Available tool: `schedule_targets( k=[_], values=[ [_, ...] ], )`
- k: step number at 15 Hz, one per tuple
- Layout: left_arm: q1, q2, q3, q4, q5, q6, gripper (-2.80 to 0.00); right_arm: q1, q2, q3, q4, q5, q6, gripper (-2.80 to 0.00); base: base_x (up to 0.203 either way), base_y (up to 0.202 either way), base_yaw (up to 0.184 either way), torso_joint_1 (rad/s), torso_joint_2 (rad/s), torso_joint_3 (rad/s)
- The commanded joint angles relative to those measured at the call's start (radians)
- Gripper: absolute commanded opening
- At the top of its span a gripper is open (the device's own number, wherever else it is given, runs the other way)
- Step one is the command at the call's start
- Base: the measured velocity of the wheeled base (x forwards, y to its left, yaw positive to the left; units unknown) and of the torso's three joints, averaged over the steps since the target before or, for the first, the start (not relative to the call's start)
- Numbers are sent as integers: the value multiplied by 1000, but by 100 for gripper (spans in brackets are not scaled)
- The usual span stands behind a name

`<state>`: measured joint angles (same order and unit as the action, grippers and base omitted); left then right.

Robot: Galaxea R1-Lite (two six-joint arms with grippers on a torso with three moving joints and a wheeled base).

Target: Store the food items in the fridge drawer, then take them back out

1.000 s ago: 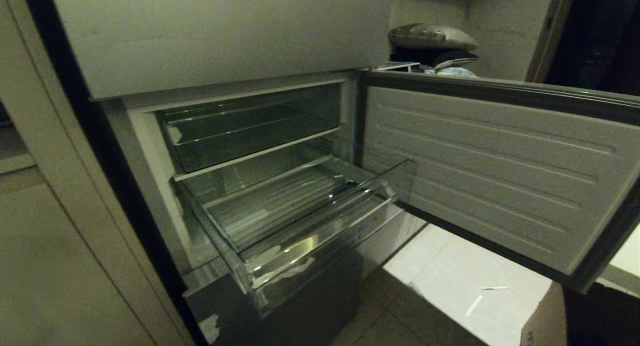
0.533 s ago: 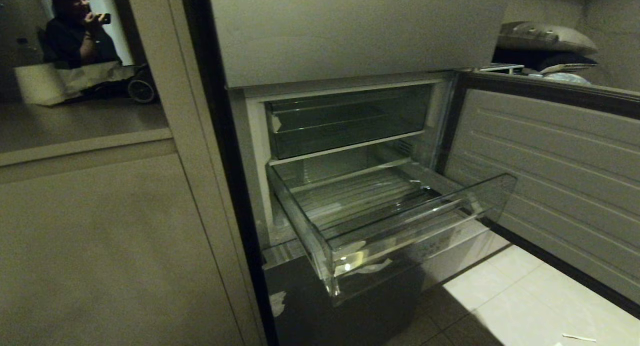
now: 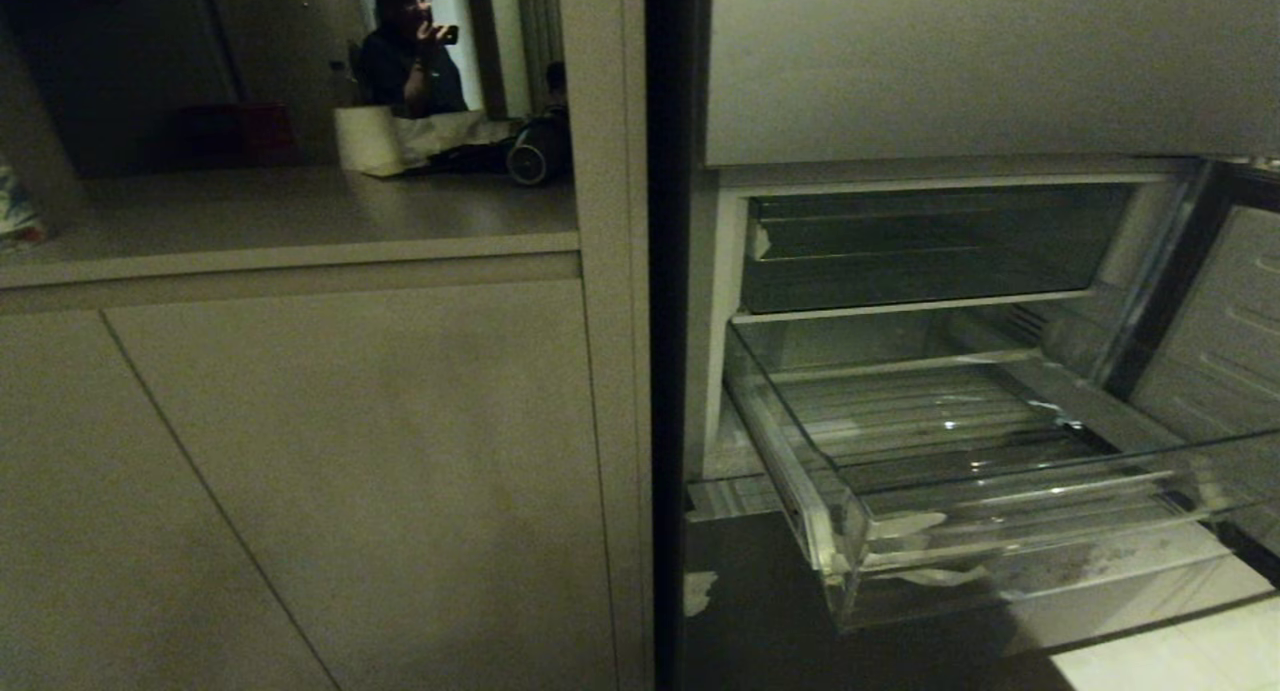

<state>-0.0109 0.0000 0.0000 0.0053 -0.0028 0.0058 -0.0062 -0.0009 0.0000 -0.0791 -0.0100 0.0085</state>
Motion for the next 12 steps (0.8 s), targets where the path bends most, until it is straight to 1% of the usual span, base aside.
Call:
schedule_targets(
  k=[1,4,6,10,12],
  values=[
    [0,2,0,0,0,0,-280,0,-1,31,-1,-1,4,-280,1,-9,184,2,2,-1],
    [0,2,0,-1,0,0,-280,0,-1,31,-1,-1,5,-280,1,-6,165,3,2,2],
    [0,2,0,-1,0,0,-280,0,-1,31,-1,-1,5,-280,3,-9,95,2,2,8],
    [0,2,0,-1,0,0,-280,0,-1,31,-1,-1,5,-280,0,0,0,0,0,0],
    [0,2,0,1,0,0,-280,0,-1,31,-1,-1,5,-280,0,0,0,137,-320,-185]
  ],
)
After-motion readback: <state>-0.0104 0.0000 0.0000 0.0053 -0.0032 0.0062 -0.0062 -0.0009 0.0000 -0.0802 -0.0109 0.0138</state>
